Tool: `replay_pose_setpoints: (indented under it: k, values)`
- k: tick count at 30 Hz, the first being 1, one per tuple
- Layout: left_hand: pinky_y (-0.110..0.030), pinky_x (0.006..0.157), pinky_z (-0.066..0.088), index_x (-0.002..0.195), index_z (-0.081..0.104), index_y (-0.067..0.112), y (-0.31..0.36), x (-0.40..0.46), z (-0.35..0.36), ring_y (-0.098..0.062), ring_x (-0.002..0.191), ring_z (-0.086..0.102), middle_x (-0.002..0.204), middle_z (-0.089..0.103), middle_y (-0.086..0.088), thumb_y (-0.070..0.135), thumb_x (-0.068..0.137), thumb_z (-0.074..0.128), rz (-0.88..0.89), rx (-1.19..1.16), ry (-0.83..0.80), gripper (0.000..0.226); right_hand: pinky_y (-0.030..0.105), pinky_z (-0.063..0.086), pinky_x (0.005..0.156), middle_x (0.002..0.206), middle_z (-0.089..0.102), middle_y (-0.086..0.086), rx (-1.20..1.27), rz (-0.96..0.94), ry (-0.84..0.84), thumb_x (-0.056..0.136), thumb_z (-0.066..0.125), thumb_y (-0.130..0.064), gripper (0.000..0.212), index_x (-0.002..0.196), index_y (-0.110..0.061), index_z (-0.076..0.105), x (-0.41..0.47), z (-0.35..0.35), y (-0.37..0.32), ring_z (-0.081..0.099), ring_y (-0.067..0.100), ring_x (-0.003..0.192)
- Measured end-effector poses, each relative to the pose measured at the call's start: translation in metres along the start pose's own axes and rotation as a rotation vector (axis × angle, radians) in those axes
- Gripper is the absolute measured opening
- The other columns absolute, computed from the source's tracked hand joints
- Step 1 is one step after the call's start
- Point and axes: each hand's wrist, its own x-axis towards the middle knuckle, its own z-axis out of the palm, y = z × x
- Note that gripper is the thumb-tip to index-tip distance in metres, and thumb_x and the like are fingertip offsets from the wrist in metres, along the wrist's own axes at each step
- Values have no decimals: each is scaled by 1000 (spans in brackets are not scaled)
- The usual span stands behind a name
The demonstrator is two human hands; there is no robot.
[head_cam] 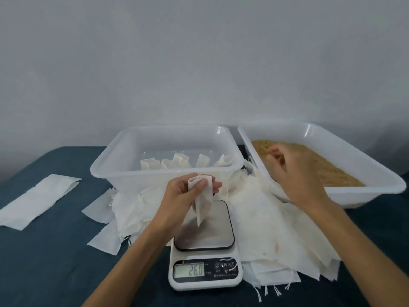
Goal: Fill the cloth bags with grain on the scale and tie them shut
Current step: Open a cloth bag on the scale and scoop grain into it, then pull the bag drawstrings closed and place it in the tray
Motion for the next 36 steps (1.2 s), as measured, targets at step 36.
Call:
replay_pose_setpoints:
  k: [36]
  values:
    - [-34,82,50,103,79,13,1,16,56,-15,82,59,94,70,3,27,91,81,179,1050,-426,18,37,51,66,71,68,4,896,239,345,110,36,-29,29,107,-19,63,-43,14,-38,56,23,63]
